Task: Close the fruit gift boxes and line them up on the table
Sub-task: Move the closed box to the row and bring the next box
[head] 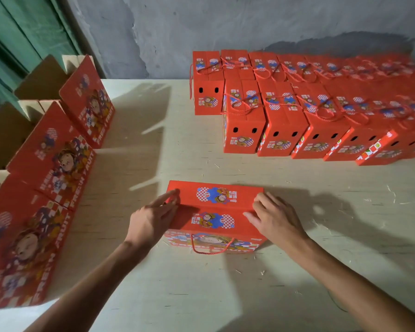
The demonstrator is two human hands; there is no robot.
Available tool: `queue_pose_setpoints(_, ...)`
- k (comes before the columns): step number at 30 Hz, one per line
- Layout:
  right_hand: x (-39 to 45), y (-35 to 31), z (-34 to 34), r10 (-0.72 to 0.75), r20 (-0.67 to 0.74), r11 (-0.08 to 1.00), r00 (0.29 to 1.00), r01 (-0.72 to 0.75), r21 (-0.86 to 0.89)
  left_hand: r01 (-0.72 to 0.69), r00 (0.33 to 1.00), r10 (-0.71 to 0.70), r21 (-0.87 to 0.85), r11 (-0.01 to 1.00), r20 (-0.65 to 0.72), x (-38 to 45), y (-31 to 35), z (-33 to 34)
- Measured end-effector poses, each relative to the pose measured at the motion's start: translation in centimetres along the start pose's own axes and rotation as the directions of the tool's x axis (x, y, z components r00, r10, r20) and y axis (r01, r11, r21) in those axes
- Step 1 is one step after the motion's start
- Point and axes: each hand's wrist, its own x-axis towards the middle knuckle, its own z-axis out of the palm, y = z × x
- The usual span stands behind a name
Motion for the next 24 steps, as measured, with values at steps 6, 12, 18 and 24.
queue_pose_setpoints(6, 1.2, -1.3, 0.9, 0.342, 0.169, 0.8, 0.925, -0.38, 0.464, 0.249, 0.967, -0.255, -0.18, 0.952, -0.011, 1.3, 1.6, -0.3)
queue_pose_setpoints(12, 0.2, -2.0, 1.9, 0.56, 0.411, 0.511, 0.72, -0.69, 0.512, 0.44, 0.878, -0.474, -0.501, 0.745, 0.067, 1.4, 3.0, 1.6)
queue_pose_setpoints(18, -0.1, -1.4, 1.7, 0.465, 0.416, 0.671, 0.781, -0.618, 0.409, 0.55, 0.832, -0.437, -0.606, 0.574, 0.341, 0.6, 2.4, 1.6)
queue_pose_setpoints(24, 1.4, -0.2, 1.6, 0.241, 0.273, 0.912, 0.931, -0.313, 0.264, 0.53, 0.848, -0.424, -0.503, 0.683, 0.318, 1.3, 1.5, 1.5)
